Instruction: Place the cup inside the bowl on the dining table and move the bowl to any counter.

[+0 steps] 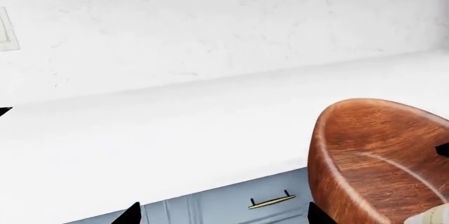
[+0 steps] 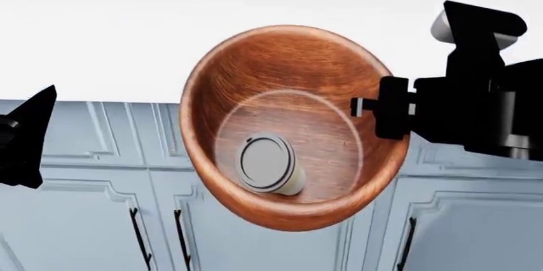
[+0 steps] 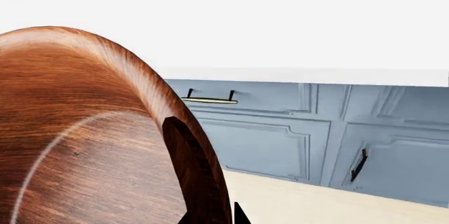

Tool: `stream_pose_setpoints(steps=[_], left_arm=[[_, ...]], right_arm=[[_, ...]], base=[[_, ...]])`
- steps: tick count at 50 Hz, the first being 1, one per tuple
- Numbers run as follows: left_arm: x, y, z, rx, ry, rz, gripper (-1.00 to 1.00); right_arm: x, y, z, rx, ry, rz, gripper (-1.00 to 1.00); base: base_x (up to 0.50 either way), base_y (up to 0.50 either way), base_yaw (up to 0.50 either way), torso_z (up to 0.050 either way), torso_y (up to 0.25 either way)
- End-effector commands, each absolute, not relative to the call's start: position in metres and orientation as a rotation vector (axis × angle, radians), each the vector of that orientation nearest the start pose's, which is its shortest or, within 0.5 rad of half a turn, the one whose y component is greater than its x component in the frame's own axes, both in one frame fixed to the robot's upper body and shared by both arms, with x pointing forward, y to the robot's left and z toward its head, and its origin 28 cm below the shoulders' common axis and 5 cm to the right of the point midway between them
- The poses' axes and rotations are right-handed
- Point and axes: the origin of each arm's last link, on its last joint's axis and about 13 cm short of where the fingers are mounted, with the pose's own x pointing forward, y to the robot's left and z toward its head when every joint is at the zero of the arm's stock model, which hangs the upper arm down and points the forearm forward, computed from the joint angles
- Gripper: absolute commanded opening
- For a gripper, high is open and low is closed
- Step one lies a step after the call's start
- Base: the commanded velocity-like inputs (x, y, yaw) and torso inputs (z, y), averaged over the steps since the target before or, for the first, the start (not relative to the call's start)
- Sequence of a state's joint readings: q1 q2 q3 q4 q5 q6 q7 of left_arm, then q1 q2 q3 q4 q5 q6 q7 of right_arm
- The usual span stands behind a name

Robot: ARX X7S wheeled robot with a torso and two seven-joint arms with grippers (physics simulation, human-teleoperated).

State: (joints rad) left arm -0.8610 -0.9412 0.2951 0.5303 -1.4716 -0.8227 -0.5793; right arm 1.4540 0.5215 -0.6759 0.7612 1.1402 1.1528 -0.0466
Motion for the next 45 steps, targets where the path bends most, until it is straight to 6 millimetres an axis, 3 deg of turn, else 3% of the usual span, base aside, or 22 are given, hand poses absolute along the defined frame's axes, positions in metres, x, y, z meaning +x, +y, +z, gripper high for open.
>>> stream_pose_setpoints(steps=[1, 10, 29, 45], left_arm=[[0.2255, 0.2727, 0.2645, 0.063, 0.026, -0.264, 1.0], [0.2218, 0.2756, 0.2659, 0.063, 0.022, -0.263, 1.0], [0.2276, 0.2712, 0.2639, 0.062, 0.024, -0.262, 1.0], [0.2251, 0.2733, 0.2647, 0.06, 0.023, -0.262, 1.0]], right_arm=[[0.3681, -0.1903, 0.268, 0.225, 0.633, 0.346, -1.0], [0.3681, -0.1917, 0.2702, 0.238, 0.622, 0.341, -1.0], [0.369, -0.1906, 0.2709, 0.244, 0.621, 0.341, -1.0], [0.3675, -0.1903, 0.2664, 0.249, 0.629, 0.346, -1.0]], base=[[0.48, 0.01, 0.0, 0.0, 0.0], [0.45, 0.01, 0.0, 0.0, 0.002], [0.01, 0.0, 0.0, 0.0, 0.001], [0.49, 0.0, 0.0, 0.0, 0.001]])
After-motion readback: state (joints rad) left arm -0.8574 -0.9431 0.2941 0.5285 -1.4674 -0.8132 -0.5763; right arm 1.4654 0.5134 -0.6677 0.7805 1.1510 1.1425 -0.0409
